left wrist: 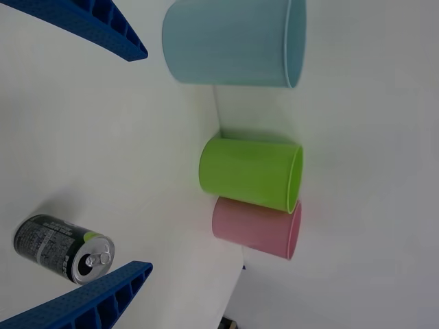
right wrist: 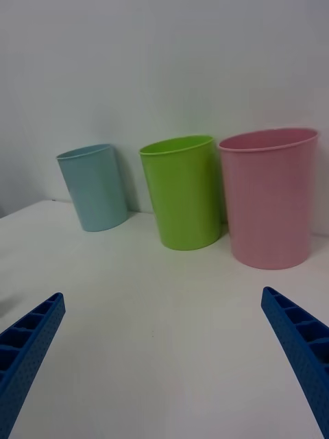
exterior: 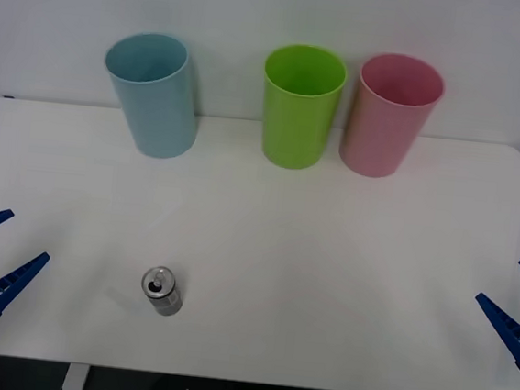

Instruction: Grasp the object on the table and drop it into the matching bin: aluminum can to the light blue bin, PET bottle to the pink bin.

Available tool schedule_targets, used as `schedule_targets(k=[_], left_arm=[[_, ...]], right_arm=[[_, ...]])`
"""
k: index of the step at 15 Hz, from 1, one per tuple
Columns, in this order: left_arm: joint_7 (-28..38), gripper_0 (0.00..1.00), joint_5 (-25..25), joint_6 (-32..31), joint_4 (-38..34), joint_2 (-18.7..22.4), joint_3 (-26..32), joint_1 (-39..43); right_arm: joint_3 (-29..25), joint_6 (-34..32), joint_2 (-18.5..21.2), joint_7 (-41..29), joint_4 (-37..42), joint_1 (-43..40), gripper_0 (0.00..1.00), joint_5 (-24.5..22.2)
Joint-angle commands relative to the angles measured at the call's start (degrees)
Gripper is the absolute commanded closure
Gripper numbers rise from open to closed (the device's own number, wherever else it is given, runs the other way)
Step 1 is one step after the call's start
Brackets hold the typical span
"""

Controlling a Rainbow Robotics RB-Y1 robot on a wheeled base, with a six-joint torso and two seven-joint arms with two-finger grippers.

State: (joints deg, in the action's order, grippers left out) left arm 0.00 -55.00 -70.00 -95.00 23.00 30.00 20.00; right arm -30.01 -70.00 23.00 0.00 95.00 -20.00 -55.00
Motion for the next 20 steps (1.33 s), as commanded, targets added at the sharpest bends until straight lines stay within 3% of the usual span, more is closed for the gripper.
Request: schedule_targets(k=[1,3,10,17,20], left_arm=[[0.0,0.0,0.0,0.0,0.0,0.0,0.0,0.0],[0.0,0.0,0.68,0.04,1.48,-1.91,-0.29,0.21],[-1.32,0.0,1.91,1.01,1.48,-0.94,-2.31,1.36],[-3.16,0.0,-0.99,1.09,3.51,3.72,-6.01,2.24],[-8.88,0.0,-0.9,1.01,6.76,5.21,-8.73,1.71]], right_arm=[[0.01,0.0,0.0,0.0,0.0,0.0,0.0,0.0],[0.01,0.0,0.0,0.0,0.0,0.0,0.0,0.0],[0.01,0.0,0.0,0.0,0.0,0.0,0.0,0.0],[0.01,0.0,0.0,0.0,0.0,0.0,0.0,0.0],[0.01,0.0,0.0,0.0,0.0,0.0,0.0,0.0]])
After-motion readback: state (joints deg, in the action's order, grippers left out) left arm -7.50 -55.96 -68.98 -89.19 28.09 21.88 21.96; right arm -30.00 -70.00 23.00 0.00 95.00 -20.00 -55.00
